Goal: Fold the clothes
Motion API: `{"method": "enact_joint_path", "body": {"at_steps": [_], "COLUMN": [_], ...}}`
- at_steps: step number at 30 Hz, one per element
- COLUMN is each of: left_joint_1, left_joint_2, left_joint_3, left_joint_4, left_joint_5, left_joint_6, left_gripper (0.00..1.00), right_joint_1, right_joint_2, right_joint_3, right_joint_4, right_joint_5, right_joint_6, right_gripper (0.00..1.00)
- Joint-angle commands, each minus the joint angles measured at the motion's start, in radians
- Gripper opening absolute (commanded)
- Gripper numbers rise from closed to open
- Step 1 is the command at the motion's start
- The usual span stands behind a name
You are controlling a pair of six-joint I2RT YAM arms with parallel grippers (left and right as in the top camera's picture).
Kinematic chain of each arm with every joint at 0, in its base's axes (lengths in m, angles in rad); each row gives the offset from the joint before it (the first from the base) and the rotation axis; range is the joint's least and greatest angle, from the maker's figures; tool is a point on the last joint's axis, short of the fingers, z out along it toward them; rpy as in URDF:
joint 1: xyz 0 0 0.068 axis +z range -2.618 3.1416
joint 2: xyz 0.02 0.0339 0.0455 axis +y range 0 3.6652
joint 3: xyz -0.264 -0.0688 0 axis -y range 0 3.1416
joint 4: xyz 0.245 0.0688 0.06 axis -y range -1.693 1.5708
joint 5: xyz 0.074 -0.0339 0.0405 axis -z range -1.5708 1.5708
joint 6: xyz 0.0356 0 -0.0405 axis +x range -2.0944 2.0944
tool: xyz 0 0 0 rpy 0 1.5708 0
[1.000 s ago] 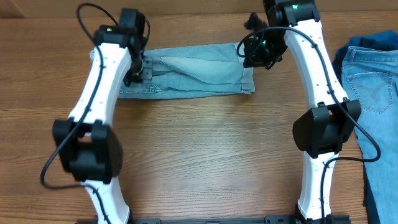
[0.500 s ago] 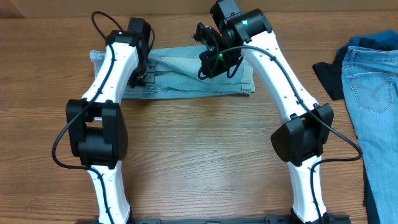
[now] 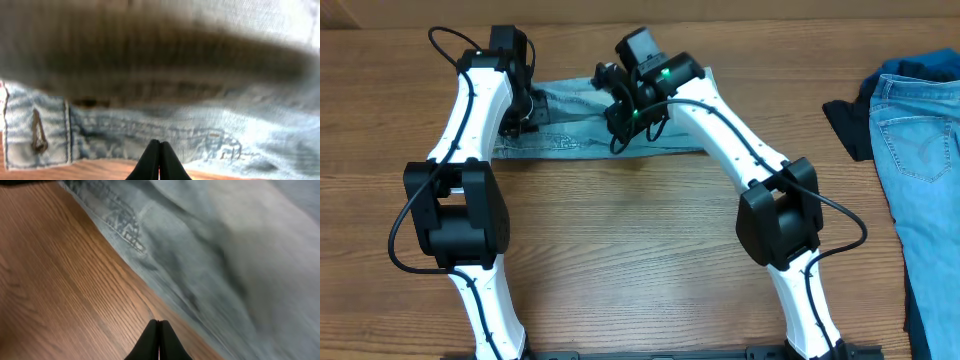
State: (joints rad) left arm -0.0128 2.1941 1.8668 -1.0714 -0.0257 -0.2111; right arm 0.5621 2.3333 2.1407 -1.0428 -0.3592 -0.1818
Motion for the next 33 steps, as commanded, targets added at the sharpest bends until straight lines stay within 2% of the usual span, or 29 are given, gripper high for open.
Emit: {"method": "enact_joint_path", "body": {"at_steps": [1, 11, 27, 33], "left_joint_1": [0.0, 0.0, 0.0, 0.0], "left_joint_2": [0.01, 0.01, 0.01, 0.01], "left_joint_3": [-0.029, -0.073, -0.073, -0.073], "left_joint_4": [0.031, 0.071, 0.058, 0.044], "left_joint_5": [0.019, 0.019, 0.019, 0.018], "left_joint_6": [-0.023, -0.021, -0.021, -0.021], "left_gripper": [0.04, 0.04, 0.04, 0.04], "right_joint_1": [0.039, 0.051, 0.025, -0.033], "right_joint_2": [0.005, 0.012, 0.054, 0.11], "right_joint_3": [-0.058, -0.238, -0.27, -0.27], "right_joint_4": [0.059, 0.406, 0.587, 0.726], "right_joint_5": [-0.013, 0.022, 0.268, 0.344], "right_joint_6": [-0.007, -0.004, 0.002, 0.042], "right_gripper": [0.04, 0.04, 0.04, 0.04]}}
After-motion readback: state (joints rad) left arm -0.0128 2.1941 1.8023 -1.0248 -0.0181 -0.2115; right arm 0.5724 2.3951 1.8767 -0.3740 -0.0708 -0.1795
